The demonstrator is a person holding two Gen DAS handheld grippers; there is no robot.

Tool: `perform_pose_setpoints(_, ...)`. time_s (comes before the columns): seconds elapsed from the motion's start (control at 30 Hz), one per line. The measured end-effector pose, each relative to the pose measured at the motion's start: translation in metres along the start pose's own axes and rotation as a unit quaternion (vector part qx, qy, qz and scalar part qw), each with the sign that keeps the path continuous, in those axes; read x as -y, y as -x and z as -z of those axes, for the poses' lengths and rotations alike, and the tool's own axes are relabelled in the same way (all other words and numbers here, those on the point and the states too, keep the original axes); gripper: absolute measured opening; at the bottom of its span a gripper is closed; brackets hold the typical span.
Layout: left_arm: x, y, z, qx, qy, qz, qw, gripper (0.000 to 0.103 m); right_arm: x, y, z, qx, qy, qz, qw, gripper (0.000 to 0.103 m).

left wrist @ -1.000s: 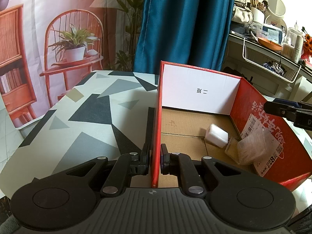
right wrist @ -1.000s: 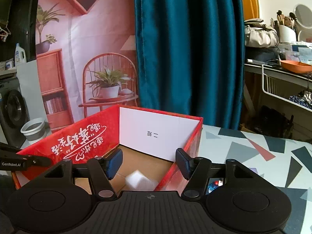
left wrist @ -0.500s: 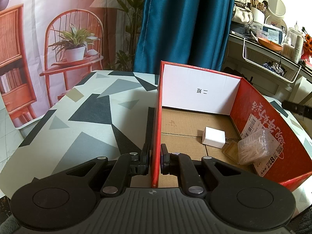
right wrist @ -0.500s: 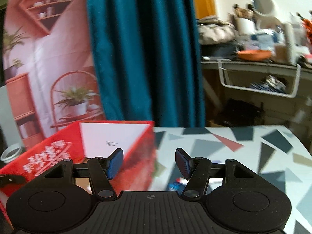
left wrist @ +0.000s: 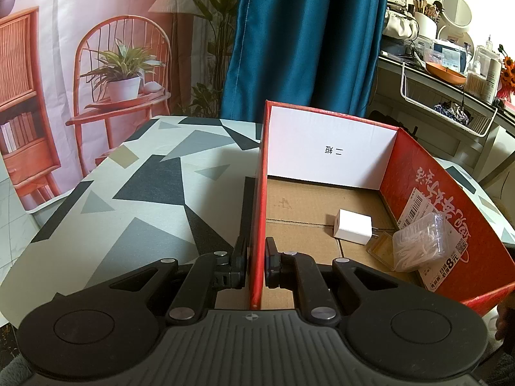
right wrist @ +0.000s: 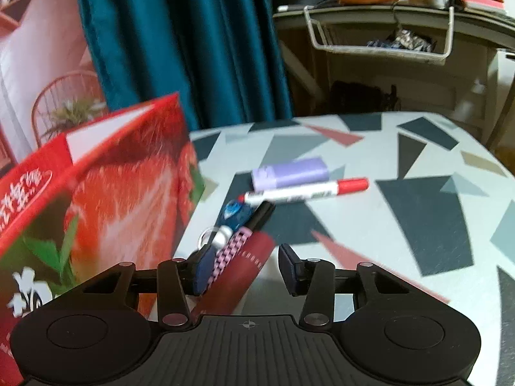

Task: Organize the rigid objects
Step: 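Grasp the red lipstick with the right gripper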

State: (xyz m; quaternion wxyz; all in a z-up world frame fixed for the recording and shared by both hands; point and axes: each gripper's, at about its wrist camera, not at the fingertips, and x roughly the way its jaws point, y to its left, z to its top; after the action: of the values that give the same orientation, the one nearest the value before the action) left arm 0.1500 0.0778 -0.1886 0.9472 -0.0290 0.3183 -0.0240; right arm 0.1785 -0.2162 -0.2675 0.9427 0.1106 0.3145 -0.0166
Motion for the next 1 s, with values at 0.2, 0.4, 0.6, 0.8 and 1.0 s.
perform_pose_setpoints(0.2,0.000,0.000,0.000,0.000,0.000,0.000,1.0000,0.013,-0.007,-0.004,0.006,-0.014,0.020,0.007,1.000,0.038)
perform_pose_setpoints(0.4,0.000,0.000,0.000,0.000,0.000,0.000,1.0000,0.013,-0.001,-0.008,0.006,-0.016,0.022,0.038,0.999,0.029)
perform_pose_setpoints(0.6,0.000,0.000,0.000,0.000,0.000,0.000,1.0000,0.013,0.002,-0.012,0.007,-0.013,0.014,0.053,0.998,0.025)
perform_pose_setpoints(0.8,0.000,0.000,0.000,0.000,0.001,0.000,1.0000,0.013,0.000,-0.021,0.005,-0.009,0.021,0.069,0.997,0.025)
perform_pose_setpoints(1.0,0.000,0.000,0.001,0.000,0.002,0.001,1.0000,0.013,-0.004,-0.021,0.008,-0.006,0.038,0.072,0.997,0.027)
